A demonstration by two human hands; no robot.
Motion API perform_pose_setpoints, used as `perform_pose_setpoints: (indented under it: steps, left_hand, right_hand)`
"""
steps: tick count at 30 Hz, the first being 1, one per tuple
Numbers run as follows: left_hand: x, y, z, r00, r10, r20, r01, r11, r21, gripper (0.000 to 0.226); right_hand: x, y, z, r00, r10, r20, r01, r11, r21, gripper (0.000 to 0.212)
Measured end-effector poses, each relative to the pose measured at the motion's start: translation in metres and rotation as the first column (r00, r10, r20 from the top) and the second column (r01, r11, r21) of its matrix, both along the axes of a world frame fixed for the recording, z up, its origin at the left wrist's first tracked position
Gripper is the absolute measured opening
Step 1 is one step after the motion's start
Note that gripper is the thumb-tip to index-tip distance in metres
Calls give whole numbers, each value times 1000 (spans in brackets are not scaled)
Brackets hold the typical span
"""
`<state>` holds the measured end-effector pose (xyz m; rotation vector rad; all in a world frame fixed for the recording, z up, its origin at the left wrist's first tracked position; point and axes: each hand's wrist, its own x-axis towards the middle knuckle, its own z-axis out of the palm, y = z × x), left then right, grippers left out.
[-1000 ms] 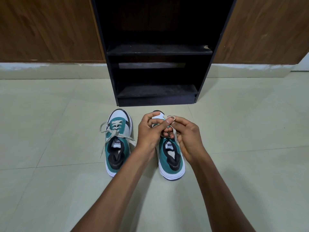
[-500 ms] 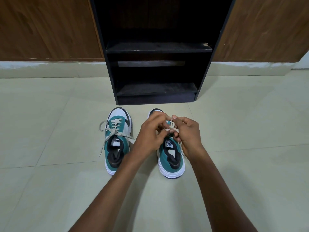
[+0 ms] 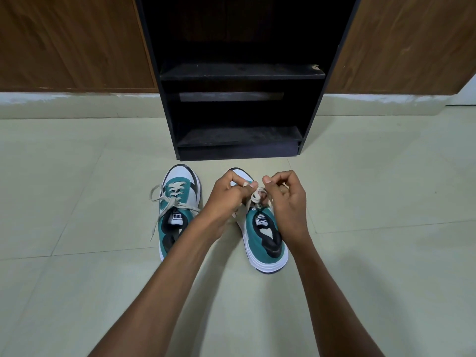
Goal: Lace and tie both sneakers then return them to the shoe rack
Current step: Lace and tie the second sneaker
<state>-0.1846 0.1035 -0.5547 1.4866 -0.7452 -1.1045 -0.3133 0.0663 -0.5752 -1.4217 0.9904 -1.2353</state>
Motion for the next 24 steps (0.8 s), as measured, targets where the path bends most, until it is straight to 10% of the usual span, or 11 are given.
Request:
perform_pose_setpoints:
  steps: [5,12,18,24]
  left_hand:
    - [6,-4,2,983,36,-181,-21,996,85,24]
    - [7,-7,4,953,29,-301,5,994,110,25]
    - [0,-6,-1,933,50,-356,-20,996,89,20]
    - [-6,4,-8,860,287,-423,-272,957,97,20]
  right_hand:
    - [-8,3,-11,942,-161,-295,-15,858,-513,35]
    - [-11,2,-19,899,-349,-263,66,704,-707,35]
    - [-4,9,-18,933,-308,-186,156,813,-561,13]
    - [-5,9,-8,944,-298,142,274,947,165,10]
